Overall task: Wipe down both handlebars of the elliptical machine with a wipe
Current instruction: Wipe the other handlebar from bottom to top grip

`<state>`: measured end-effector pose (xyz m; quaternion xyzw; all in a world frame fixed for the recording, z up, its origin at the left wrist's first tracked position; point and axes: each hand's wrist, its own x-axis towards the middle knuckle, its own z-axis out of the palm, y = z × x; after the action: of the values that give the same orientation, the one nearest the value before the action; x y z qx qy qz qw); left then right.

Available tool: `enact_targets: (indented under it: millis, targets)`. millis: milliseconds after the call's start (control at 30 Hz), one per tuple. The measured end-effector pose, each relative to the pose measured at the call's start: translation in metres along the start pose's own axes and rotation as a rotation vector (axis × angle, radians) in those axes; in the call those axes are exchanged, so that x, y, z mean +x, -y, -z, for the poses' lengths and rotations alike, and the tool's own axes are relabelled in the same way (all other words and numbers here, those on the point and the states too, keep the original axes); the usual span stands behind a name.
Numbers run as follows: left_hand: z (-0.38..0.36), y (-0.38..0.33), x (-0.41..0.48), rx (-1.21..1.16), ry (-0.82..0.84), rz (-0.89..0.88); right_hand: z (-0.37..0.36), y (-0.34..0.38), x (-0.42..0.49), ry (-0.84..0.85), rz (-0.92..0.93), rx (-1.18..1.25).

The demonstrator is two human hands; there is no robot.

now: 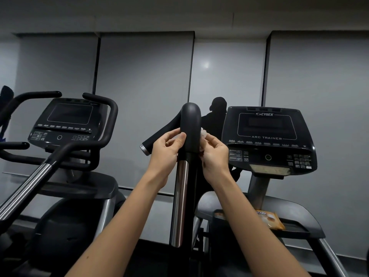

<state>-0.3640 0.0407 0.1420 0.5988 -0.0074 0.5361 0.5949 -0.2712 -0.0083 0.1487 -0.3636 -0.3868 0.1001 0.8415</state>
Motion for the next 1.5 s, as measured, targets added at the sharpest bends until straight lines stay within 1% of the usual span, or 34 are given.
enact_targets:
  millis: [33, 100, 167, 233, 300, 400, 500, 567, 633, 733, 833, 933, 1033, 1167, 1267, 1367, 1433, 1500]
  targets:
    - [0.0, 0.0, 0.0, 0.0, 0.0, 0.003, 0.003, -0.001, -0.007, -0.016, 0.071, -0.06]
    - [0.0, 0.001, 0.001, -0.002, -0.005, 0.01, 0.011, -0.006, -0.025, -0.032, 0.303, -0.225]
    - [0.0, 0.0, 0.002, 0.003, -0.012, 0.019, 0.018, -0.01, -0.036, 0.019, 0.58, -0.431]
    - [0.0, 0.0, 0.003, 0.005, -0.02, 0.035, 0.021, -0.01, -0.032, 0.08, 0.81, -0.587]
    - [0.001, -0.002, 0.003, -0.008, -0.024, 0.07, 0.016, -0.003, -0.019, 0.105, 0.94, -0.689]
    - [0.002, -0.007, 0.007, -0.012, -0.007, 0.137, 0.001, 0.012, 0.006, 0.103, 1.028, -0.808]
    - [0.0, -0.011, 0.014, 0.012, -0.011, 0.168, -0.011, 0.024, 0.029, 0.103, 1.01, -0.853]
    - [-0.003, -0.014, 0.018, -0.002, -0.035, 0.159, -0.017, 0.034, 0.038, 0.116, 0.948, -0.836]
    - [-0.006, -0.016, 0.02, -0.017, -0.054, 0.125, -0.022, 0.045, 0.048, 0.146, 0.845, -0.823]
    - [-0.008, -0.018, 0.021, -0.021, -0.062, 0.086, -0.027, 0.052, 0.073, 0.177, 0.642, -0.777]
    - [-0.008, -0.018, 0.02, -0.014, -0.053, 0.088, -0.029, 0.054, 0.093, 0.17, 0.457, -0.697]
    - [-0.005, -0.019, 0.02, -0.035, -0.039, 0.106, -0.031, 0.051, 0.102, 0.15, 0.257, -0.565]
    - [-0.005, -0.018, 0.019, -0.056, -0.032, 0.114, -0.029, 0.042, 0.109, 0.147, 0.134, -0.417]
    - [-0.004, -0.015, 0.02, -0.06, -0.041, 0.102, -0.025, 0.024, 0.112, 0.079, 0.017, -0.385]
    - [-0.004, -0.015, 0.021, -0.033, -0.036, 0.089, -0.022, 0.016, 0.11, 0.052, -0.027, -0.341]
    - [-0.004, -0.015, 0.021, -0.024, -0.029, 0.084, -0.02, 0.022, 0.105, 0.098, -0.035, -0.201]
    - [-0.004, -0.014, 0.021, -0.028, -0.033, 0.081, -0.019, 0.029, 0.1, 0.144, 0.014, -0.165]
    - [-0.004, -0.014, 0.022, -0.022, -0.038, 0.079, -0.016, 0.038, 0.089, 0.197, 0.102, -0.164]
